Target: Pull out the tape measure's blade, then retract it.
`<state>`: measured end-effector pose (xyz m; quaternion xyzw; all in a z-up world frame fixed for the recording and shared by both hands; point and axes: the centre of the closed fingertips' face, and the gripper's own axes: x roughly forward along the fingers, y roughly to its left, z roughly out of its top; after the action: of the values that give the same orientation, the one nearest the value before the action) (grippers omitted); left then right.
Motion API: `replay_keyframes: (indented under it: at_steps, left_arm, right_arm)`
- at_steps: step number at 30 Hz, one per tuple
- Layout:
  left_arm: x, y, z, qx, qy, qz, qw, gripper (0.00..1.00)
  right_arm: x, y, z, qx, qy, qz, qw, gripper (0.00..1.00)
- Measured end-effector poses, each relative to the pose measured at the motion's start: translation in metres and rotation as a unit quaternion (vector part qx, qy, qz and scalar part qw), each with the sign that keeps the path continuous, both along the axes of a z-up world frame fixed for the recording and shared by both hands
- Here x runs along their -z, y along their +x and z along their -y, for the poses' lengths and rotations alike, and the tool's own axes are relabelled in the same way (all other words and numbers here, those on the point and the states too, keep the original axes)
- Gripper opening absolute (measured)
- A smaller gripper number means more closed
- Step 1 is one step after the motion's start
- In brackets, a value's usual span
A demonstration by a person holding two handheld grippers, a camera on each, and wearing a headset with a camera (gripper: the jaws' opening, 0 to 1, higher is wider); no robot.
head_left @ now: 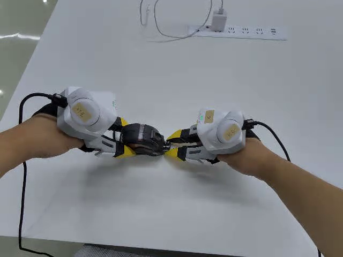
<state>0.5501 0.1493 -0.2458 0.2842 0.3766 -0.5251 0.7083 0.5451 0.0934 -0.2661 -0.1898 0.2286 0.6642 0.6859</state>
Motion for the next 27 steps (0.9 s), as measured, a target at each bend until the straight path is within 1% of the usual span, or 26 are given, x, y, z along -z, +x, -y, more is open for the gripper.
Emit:
replay_keyframes:
  at_steps: [7,10,18,27]
  left_arm:
    - [0.0,-0.0001,0.0,-0.002,0.0,-0.001,1.0,0.27]
    - [-0.0001,-0.0004,0.0,0.001,0.003,-0.001,1.0,0.27]
    - [0.0001,0.0001,-0.0009,0.004,0.009,0.003,0.9999,0.26]
    - [0.0002,0.0008,-0.0008,0.006,0.008,0.003,0.9999,0.26]
  right_arm:
    - [-0.0001,0.0005,-0.0007,-0.001,0.002,0.004,1.0,0.12]
    - [0.0004,0.0006,-0.0011,-0.004,0.002,0.011,0.9999,0.11]
    - [0.0003,0.001,-0.0012,0.0,0.001,0.005,1.0,0.09]
    - [0.0005,0.0021,0.001,-0.002,-0.004,0.01,0.9999,0.08]
